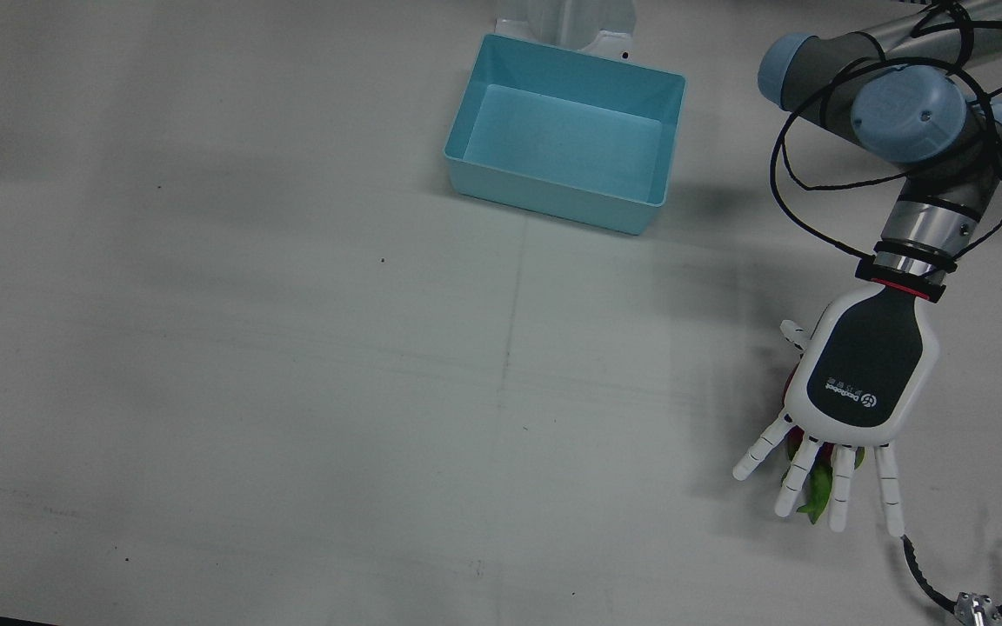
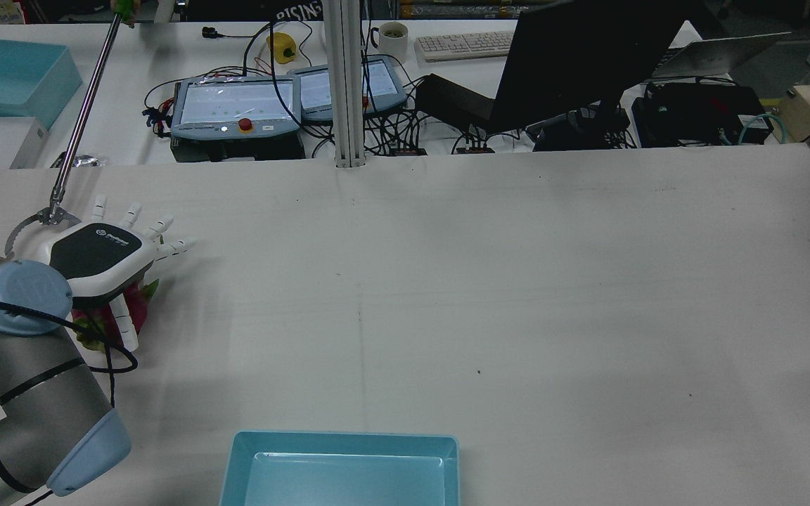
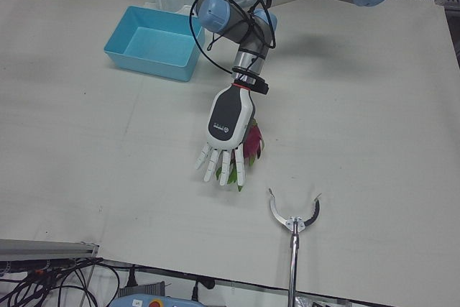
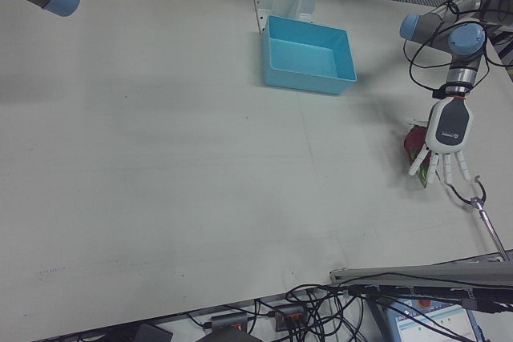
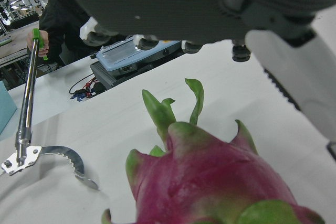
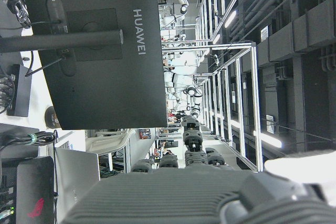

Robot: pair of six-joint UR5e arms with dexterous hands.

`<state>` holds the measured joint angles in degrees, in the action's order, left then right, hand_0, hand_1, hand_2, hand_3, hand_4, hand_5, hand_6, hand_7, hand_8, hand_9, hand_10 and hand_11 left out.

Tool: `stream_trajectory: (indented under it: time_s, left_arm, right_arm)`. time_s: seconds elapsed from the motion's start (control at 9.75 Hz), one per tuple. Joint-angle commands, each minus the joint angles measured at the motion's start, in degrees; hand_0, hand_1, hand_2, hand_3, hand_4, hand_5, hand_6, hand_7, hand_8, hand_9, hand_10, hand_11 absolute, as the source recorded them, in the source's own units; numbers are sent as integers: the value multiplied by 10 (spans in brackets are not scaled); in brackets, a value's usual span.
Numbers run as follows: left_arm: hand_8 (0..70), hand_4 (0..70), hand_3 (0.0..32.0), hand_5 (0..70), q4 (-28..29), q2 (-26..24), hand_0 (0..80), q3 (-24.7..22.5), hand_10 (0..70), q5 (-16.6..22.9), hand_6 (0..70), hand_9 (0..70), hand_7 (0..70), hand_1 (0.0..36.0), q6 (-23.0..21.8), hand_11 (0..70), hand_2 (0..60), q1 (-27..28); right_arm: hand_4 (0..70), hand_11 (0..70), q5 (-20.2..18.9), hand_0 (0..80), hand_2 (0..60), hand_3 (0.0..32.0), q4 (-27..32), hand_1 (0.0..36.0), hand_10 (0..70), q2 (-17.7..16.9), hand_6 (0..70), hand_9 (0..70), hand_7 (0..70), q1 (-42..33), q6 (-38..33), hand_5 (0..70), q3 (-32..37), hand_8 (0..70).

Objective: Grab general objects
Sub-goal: 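Close the left hand fingers around the dragon fruit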

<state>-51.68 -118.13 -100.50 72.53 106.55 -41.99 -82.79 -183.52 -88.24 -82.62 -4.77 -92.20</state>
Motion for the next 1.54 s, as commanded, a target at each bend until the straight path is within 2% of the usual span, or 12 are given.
stream_trajectory:
  time_s: [0.0,0.31,1.03,1.13,1.23,1.33,1.44]
  left_arm:
    - [0,0,320,0,4,23,423,0,0,-1,0,0,0,79,19,0,0,0]
    - [0,0,320,0,42,68,422,2,0,-2,0,0,0,79,35,0,0,-1]
    - [1,0,320,0,76,75,430,0,0,-3,0,0,0,88,36,0,0,-2]
    - [54,0,320,0,81,75,427,0,132,-3,0,5,92,79,36,202,0,-2]
    - [142,0,318,46,84,75,419,0,341,-3,11,64,248,57,36,491,0,-2]
    - [268,1,58,133,86,76,406,0,549,-3,132,246,411,25,36,700,4,-2]
    - [401,93,0,216,86,76,398,0,700,-3,278,419,561,2,37,700,20,-1]
  right_arm:
    - [0,0,0,0,0,0,0,0,0,-1,0,0,0,0,0,0,0,0]
    - [0,0,0,0,0,0,0,0,0,0,0,0,0,0,-1,0,0,0]
    - [0,0,0,0,0,0,0,0,0,0,0,0,0,0,0,0,0,0]
    - [0,0,0,0,0,0,0,0,0,-1,0,0,0,0,0,0,0,0]
    - [0,0,0,0,0,0,0,0,0,-1,0,0,0,0,0,0,0,0]
    - [0,0,0,0,0,0,0,0,0,0,0,0,0,0,0,0,0,0]
    - [0,0,0,0,0,0,0,0,0,0,0,0,0,0,0,0,0,0]
